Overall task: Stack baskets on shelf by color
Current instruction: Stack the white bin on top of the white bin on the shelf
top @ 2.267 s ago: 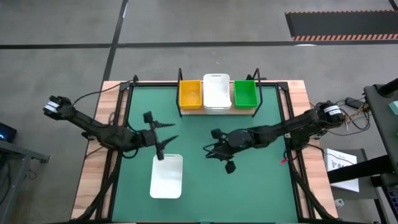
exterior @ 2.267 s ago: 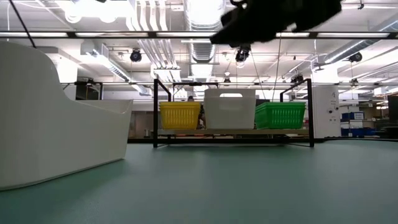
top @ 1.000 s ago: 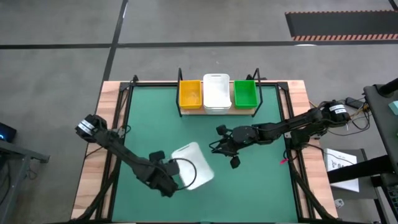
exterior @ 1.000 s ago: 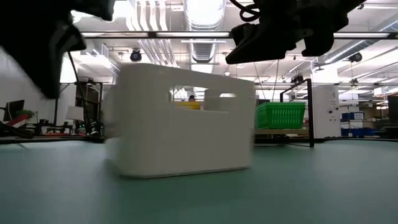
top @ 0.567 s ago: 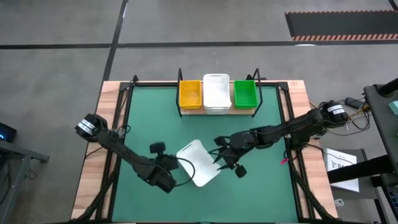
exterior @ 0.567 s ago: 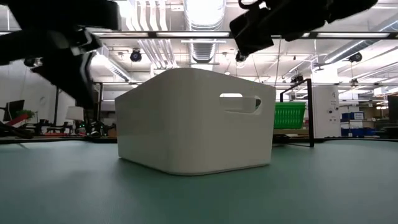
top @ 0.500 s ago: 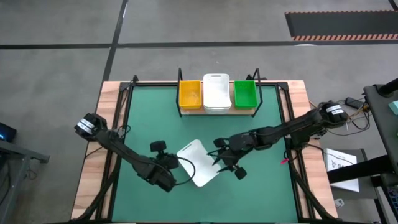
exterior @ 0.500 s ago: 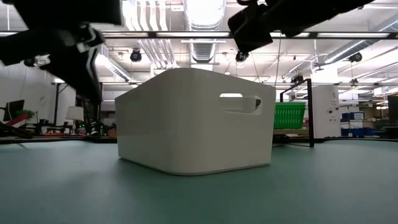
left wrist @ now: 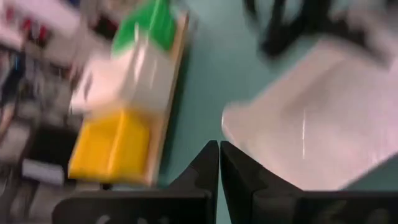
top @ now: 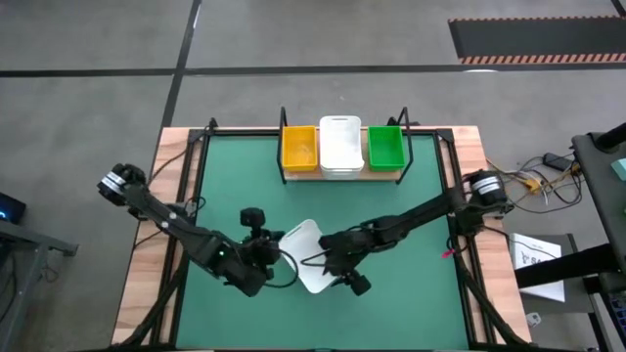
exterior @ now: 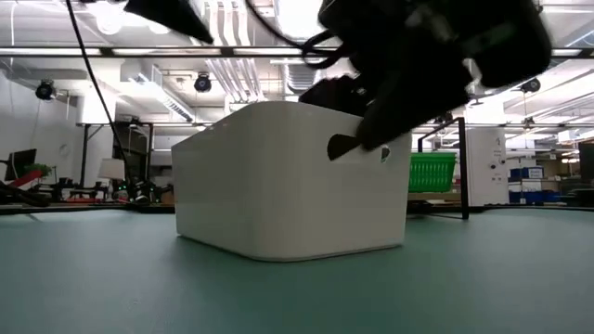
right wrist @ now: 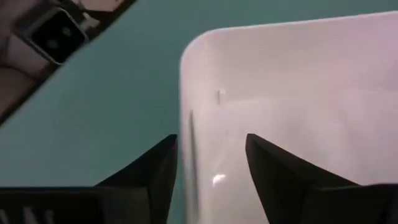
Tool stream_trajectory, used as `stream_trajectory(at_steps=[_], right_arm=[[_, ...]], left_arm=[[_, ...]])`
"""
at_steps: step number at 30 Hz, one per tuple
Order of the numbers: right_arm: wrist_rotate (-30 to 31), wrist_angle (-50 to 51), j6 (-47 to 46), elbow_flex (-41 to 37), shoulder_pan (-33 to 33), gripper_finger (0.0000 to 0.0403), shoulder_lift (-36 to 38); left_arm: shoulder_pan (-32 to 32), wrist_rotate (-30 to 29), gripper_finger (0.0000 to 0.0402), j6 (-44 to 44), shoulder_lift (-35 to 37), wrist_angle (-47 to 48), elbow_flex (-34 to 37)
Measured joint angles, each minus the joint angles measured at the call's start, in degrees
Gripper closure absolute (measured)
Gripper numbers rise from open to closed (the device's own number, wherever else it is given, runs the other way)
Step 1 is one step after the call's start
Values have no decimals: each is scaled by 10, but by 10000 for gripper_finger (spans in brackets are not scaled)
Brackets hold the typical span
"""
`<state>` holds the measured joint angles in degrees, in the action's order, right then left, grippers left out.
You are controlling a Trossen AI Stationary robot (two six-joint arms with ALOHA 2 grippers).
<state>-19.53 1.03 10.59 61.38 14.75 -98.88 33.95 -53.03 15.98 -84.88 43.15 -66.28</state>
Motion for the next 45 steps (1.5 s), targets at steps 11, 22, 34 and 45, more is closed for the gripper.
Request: stream_trajectory(at_steps=[11, 22, 34, 45], right_arm=[[-2, 36, 72, 67, 2, 384, -68], [86, 147, 79, 69, 7, 394, 74], [366, 272, 70, 122, -49, 394, 230], [226, 287, 119, 142, -277, 394, 201]], left_arm=[[3, 47, 402, -342, 122, -411, 162], [2, 29, 402, -434, 263, -608, 306], [2, 28, 402, -435, 307, -652, 350], [2, 28, 402, -454, 307, -652, 350]])
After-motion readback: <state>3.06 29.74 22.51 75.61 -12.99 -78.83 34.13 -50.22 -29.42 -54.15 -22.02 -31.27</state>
